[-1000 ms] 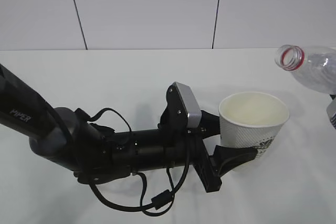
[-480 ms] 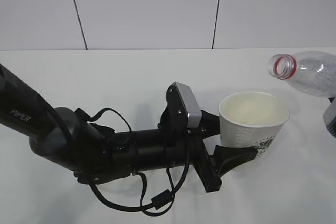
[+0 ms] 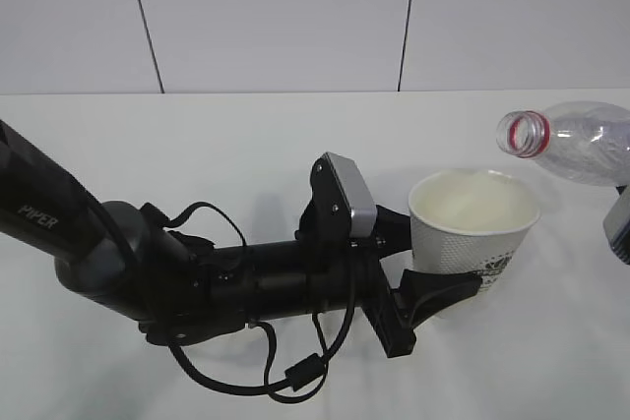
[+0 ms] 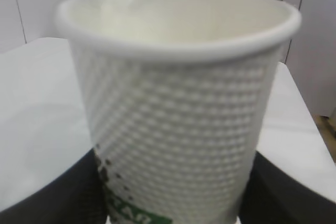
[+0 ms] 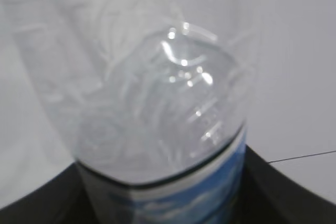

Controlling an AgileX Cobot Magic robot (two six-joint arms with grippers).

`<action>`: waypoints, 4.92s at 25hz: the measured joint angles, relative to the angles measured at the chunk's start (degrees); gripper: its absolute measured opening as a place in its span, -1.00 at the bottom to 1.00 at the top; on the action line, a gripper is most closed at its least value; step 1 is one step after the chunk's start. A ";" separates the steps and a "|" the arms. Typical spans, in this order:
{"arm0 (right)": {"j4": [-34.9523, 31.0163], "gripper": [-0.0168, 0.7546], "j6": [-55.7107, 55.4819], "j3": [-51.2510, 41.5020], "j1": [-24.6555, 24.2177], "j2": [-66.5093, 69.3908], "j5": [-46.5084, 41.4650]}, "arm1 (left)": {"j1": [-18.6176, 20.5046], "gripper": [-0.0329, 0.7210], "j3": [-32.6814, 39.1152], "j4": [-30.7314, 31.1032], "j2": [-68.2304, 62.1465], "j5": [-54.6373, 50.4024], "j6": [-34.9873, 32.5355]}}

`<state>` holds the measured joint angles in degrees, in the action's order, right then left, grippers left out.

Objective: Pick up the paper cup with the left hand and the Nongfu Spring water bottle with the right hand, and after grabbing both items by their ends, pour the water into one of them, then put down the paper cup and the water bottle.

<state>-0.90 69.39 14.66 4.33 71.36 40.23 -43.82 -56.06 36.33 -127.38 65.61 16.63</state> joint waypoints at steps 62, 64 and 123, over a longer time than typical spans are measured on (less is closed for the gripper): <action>0.00 0.21 9.76 0.00 0.00 0.00 0.13 | 0.00 0.36 0.00 2.28 0.00 0.00 0.00; 0.00 0.21 10.07 0.00 0.00 0.00 0.13 | 0.00 0.36 0.00 2.28 0.00 0.00 0.00; 0.00 0.21 11.99 0.00 0.00 0.00 0.13 | 0.00 0.36 0.00 2.31 0.00 0.00 0.00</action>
<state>-0.90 81.38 14.66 4.33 71.36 40.36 -43.82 -56.06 38.63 -127.38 65.61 16.63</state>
